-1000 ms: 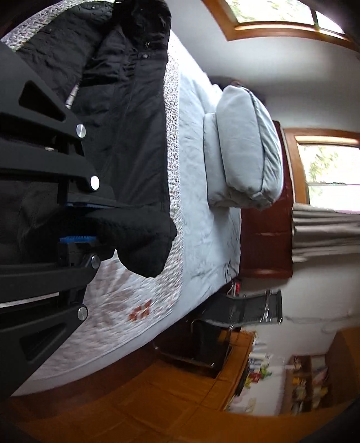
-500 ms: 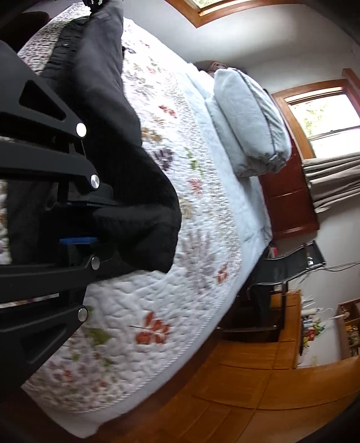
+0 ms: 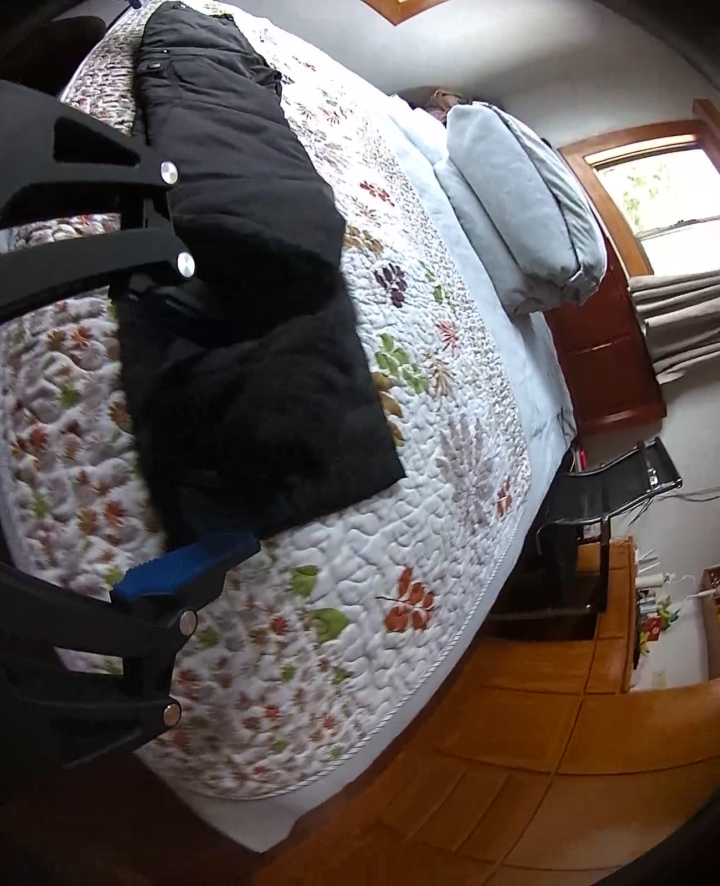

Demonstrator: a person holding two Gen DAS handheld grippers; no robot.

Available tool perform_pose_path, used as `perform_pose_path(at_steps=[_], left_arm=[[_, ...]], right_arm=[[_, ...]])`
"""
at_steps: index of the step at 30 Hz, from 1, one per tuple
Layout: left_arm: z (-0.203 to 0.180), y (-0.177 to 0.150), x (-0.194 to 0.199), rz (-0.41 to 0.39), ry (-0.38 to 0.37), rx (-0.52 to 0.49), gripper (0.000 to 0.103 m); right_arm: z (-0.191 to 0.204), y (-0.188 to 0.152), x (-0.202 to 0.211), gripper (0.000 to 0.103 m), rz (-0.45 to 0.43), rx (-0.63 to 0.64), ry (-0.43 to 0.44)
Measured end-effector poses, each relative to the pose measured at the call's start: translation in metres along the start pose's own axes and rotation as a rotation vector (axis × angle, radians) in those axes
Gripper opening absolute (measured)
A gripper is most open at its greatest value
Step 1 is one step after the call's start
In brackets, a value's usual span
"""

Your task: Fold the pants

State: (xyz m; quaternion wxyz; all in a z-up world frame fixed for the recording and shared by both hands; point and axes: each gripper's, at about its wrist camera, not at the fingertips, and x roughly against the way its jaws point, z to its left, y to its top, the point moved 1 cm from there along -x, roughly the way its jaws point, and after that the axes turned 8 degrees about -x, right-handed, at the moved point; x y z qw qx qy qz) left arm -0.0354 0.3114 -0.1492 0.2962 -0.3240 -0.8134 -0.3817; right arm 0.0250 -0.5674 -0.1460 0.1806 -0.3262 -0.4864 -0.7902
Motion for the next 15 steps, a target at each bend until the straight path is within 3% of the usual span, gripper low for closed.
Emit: perform_pose_path(at_steps=[3, 8, 9, 11, 15], left_arm=[[-0.009, -0.009, -0.018, -0.015, -0.052, 0.057, 0.091], [-0.038, 0.005, -0.059, -0.030, -0.110, 0.053, 0.088], [-0.042, 0.009, -0.062, -0.033, -0.110, 0.041, 0.078], [-0.054, 0.023, -0.070, -0.044, -0.107, -0.002, 0.073], [-0.062, 0.057, -0.077, -0.085, -0.060, -0.017, 0.020]], right_arm=[[0.006, -0.007, 0.003, 0.070, 0.000, -0.009, 0.007], [0.004, -0.012, 0.005, 0.071, 0.016, -0.069, 0.032], [0.003, -0.013, 0.008, 0.071, 0.012, -0.071, 0.028], [0.001, -0.014, 0.015, 0.072, 0.003, -0.079, 0.023], [-0.003, -0.016, 0.022, 0.077, -0.005, -0.110, 0.038]])
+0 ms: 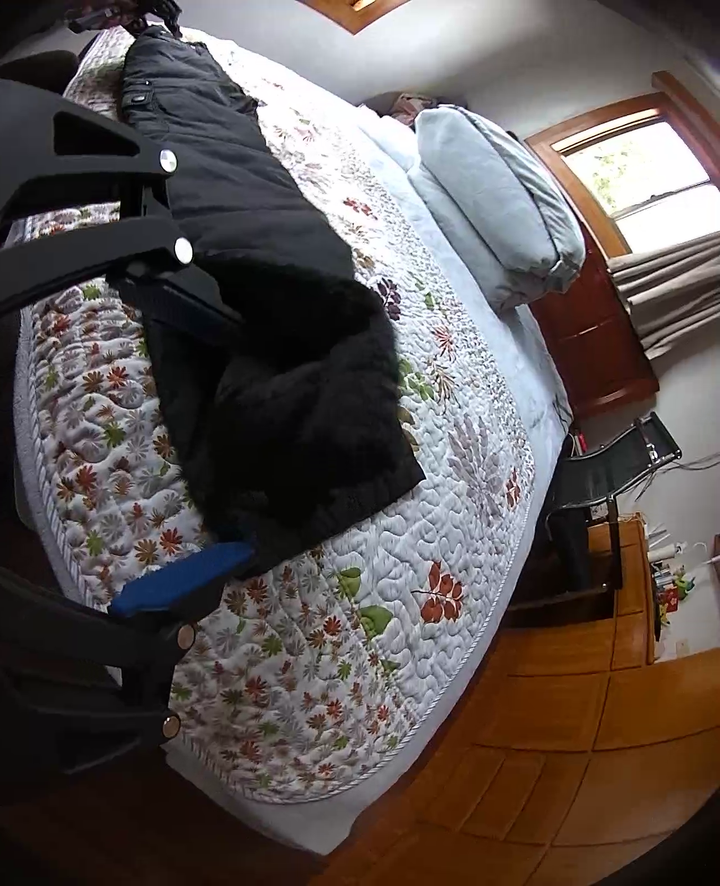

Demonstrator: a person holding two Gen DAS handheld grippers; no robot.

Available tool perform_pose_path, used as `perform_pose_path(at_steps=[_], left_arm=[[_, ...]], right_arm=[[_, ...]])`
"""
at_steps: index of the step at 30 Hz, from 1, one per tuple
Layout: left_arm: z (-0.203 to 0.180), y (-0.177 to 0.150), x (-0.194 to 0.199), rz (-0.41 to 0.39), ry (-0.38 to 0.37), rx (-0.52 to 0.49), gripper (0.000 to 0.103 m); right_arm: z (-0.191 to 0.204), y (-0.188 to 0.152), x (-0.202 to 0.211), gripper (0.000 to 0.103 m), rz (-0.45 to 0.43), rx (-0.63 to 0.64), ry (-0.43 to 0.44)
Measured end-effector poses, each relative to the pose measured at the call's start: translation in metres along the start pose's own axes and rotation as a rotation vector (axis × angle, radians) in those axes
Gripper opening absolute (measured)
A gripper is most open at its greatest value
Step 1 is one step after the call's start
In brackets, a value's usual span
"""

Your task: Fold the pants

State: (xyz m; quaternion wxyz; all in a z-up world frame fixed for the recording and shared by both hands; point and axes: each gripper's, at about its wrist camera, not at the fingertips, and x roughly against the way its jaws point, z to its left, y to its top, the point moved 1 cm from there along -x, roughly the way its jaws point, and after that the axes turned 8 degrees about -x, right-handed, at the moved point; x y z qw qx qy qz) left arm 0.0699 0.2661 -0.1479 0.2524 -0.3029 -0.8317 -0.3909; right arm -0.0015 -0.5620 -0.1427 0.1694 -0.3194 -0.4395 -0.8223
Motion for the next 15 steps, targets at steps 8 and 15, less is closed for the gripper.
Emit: perform_pose_path(at_steps=[8, 15], left_arm=[[0.030, -0.003, -0.005, 0.035, 0.107, 0.040, 0.036], [0.011, -0.024, 0.057, -0.101, 0.301, -0.033, 0.075]], right_arm=[[-0.011, -0.011, -0.004, 0.082, 0.026, -0.113, 0.067], [-0.049, -0.022, 0.004, 0.090, 0.041, -0.424, 0.301]])
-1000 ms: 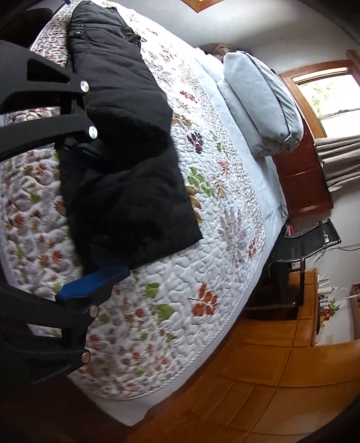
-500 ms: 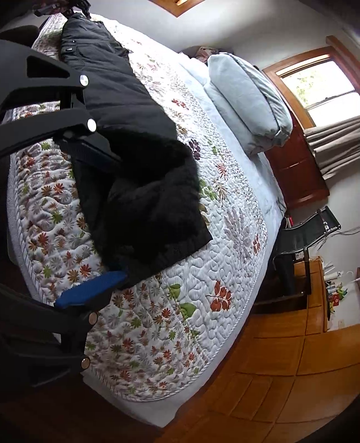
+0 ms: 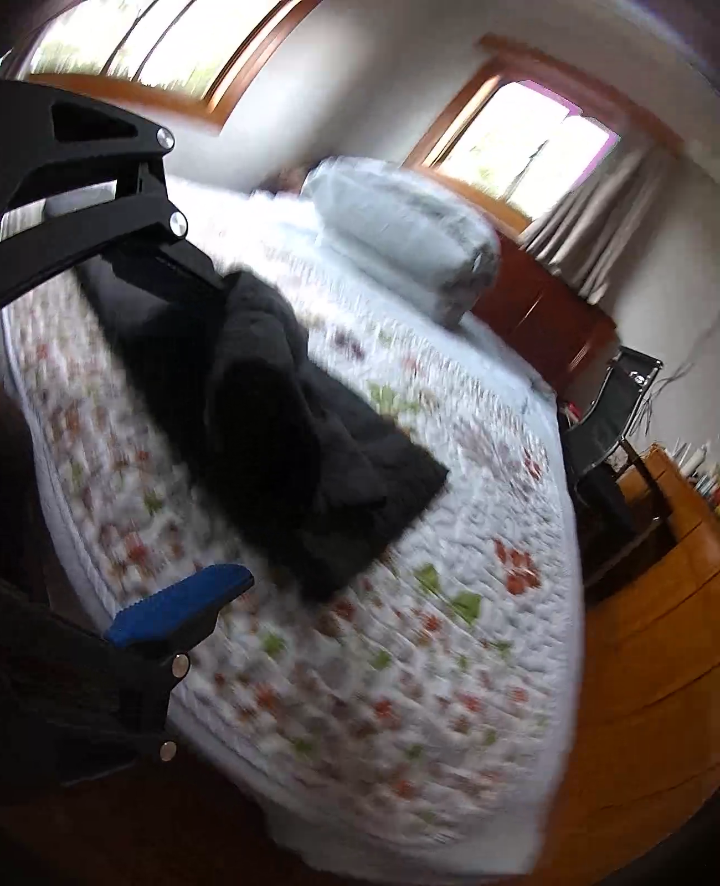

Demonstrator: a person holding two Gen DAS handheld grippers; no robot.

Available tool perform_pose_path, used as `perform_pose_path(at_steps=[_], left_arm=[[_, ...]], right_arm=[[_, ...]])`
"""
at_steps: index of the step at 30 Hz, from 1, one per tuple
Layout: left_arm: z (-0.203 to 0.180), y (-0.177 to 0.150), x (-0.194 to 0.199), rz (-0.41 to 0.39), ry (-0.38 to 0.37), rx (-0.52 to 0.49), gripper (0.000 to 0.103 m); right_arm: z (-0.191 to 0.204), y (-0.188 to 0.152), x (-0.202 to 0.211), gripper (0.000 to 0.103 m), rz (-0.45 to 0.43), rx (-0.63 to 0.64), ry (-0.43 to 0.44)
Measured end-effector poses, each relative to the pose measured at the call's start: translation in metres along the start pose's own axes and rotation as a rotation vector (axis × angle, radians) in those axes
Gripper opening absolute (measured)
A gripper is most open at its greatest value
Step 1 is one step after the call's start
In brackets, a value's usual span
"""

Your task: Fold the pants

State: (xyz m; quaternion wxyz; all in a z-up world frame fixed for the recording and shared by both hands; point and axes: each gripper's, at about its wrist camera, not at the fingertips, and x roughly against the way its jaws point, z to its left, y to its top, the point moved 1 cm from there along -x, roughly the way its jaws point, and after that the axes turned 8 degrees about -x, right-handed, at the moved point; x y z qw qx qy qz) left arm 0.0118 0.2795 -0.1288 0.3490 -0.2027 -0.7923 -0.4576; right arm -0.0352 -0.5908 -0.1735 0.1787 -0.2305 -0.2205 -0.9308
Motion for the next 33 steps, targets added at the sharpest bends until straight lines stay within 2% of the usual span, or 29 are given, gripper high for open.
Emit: perform_pose_path(at_steps=[2, 4, 7, 10, 13, 17, 19, 22, 24, 26, 27, 29, 31, 33], left_arm=[[-0.018, -0.001, 0.014, -0.028, -0.001, -0.059, 0.077], [-0.043, -0.002, 0.019, -0.039, -0.031, -0.115, 0.087], [-0.082, -0.005, 0.013, -0.011, -0.124, -0.192, 0.088], [-0.110, -0.009, -0.010, 0.049, -0.158, -0.248, 0.089], [-0.128, -0.014, -0.042, 0.119, -0.112, -0.306, 0.091], [-0.132, -0.025, -0.067, 0.194, -0.075, -0.326, 0.093], [-0.130, -0.029, -0.076, 0.210, -0.055, -0.337, 0.096], [-0.132, -0.034, -0.085, 0.217, -0.046, -0.386, 0.100], [-0.135, -0.037, -0.088, 0.226, -0.026, -0.427, 0.100], [-0.138, -0.041, -0.089, 0.230, -0.004, -0.463, 0.100], [-0.139, -0.042, -0.090, 0.229, 0.006, -0.479, 0.100], [-0.138, -0.043, -0.091, 0.226, 0.011, -0.487, 0.100], [-0.137, -0.043, -0.091, 0.224, 0.003, -0.477, 0.100], [-0.136, -0.043, -0.091, 0.222, 0.004, -0.473, 0.100]], right_arm=[[-0.004, -0.003, 0.000, 0.090, 0.025, -0.087, 0.125], [-0.004, -0.006, -0.002, 0.092, 0.055, -0.178, 0.257], [0.005, -0.012, -0.004, 0.096, 0.098, -0.249, 0.337], [0.021, -0.016, -0.006, 0.097, 0.118, -0.258, 0.356], [0.036, -0.016, -0.016, 0.096, 0.141, -0.268, 0.337], [0.049, -0.010, -0.041, 0.095, 0.148, -0.278, 0.188], [0.040, -0.007, -0.054, 0.089, 0.146, -0.323, 0.098], [0.035, -0.003, -0.076, 0.058, 0.152, -0.380, 0.065], [0.037, 0.001, -0.087, 0.029, 0.139, -0.356, 0.016], [0.045, 0.009, -0.095, 0.016, 0.133, -0.313, -0.006], [0.052, 0.013, -0.096, 0.015, 0.130, -0.288, 0.007], [0.077, 0.022, -0.093, 0.015, 0.107, -0.196, 0.100], [0.112, 0.029, -0.081, 0.014, 0.058, -0.024, 0.213], [0.137, 0.030, -0.069, 0.014, 0.006, 0.120, 0.275]])
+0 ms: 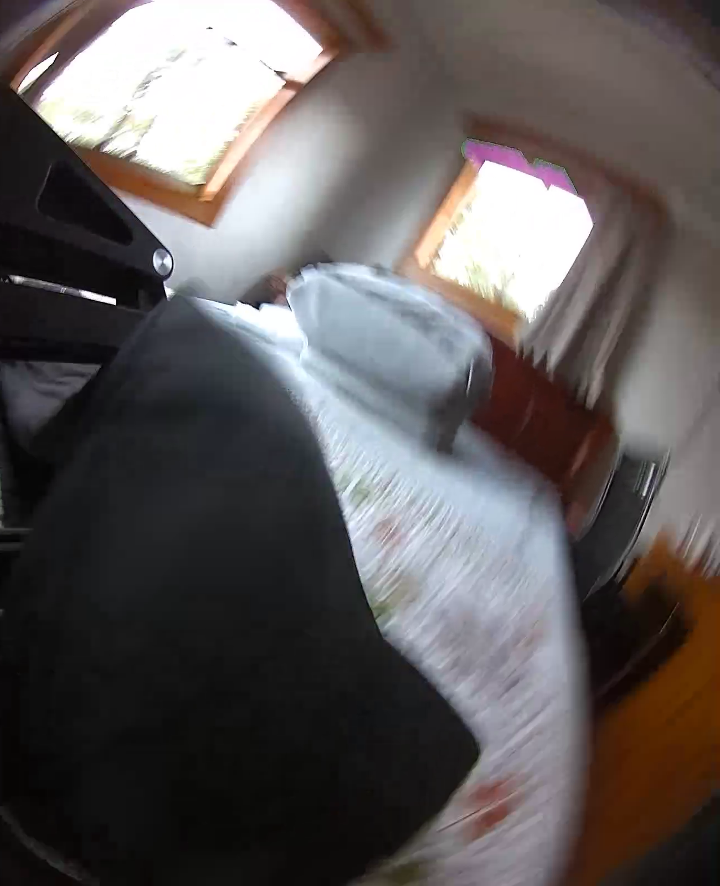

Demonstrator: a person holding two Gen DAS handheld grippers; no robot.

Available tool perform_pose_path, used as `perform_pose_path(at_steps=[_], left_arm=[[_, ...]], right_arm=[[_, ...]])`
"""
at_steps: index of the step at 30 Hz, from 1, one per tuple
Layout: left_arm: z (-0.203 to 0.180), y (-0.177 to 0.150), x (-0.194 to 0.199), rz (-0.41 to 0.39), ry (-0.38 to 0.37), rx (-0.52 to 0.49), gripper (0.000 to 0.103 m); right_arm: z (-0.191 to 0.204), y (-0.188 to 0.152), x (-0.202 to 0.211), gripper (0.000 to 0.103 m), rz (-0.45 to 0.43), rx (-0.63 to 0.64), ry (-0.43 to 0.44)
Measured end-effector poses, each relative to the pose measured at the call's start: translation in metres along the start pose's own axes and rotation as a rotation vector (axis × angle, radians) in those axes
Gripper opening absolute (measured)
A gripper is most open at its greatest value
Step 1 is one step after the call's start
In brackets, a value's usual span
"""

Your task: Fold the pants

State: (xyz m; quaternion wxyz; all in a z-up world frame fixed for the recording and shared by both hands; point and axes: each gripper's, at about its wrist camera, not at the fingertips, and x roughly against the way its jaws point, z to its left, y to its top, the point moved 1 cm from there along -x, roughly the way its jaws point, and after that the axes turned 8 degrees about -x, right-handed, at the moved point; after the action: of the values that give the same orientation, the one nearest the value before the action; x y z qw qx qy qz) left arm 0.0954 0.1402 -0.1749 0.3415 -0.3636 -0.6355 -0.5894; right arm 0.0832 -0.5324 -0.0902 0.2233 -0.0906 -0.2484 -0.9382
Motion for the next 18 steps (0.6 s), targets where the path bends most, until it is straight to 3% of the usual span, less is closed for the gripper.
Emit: perform_pose_path(at_steps=[3, 5, 7, 9, 13, 14, 18], left_arm=[[-0.002, 0.000, -0.002, 0.006, 0.015, -0.014, 0.100], [-0.004, 0.000, -0.003, 0.013, 0.025, -0.021, 0.100], [-0.005, 0.001, -0.003, 0.024, 0.030, -0.029, 0.100], [-0.005, 0.002, -0.003, 0.033, 0.027, -0.029, 0.100], [-0.002, 0.005, -0.002, 0.052, 0.015, -0.008, 0.100], [-0.001, 0.005, 0.000, 0.052, 0.007, 0.009, 0.100], [0.011, 0.003, 0.007, 0.031, -0.033, 0.094, 0.100]], right_arm=[[-0.005, 0.000, 0.003, 0.014, -0.020, 0.038, 0.002], [-0.037, -0.005, -0.004, 0.018, 0.018, 0.007, -0.172], [-0.086, -0.016, -0.010, 0.038, 0.104, -0.099, -0.326], [-0.120, -0.027, -0.008, 0.038, 0.147, -0.179, -0.405], [-0.141, -0.033, 0.007, 0.043, 0.102, -0.276, -0.306], [-0.141, -0.031, 0.008, 0.049, 0.087, -0.291, -0.297], [-0.141, -0.021, 0.013, 0.050, 0.065, -0.310, -0.315]])
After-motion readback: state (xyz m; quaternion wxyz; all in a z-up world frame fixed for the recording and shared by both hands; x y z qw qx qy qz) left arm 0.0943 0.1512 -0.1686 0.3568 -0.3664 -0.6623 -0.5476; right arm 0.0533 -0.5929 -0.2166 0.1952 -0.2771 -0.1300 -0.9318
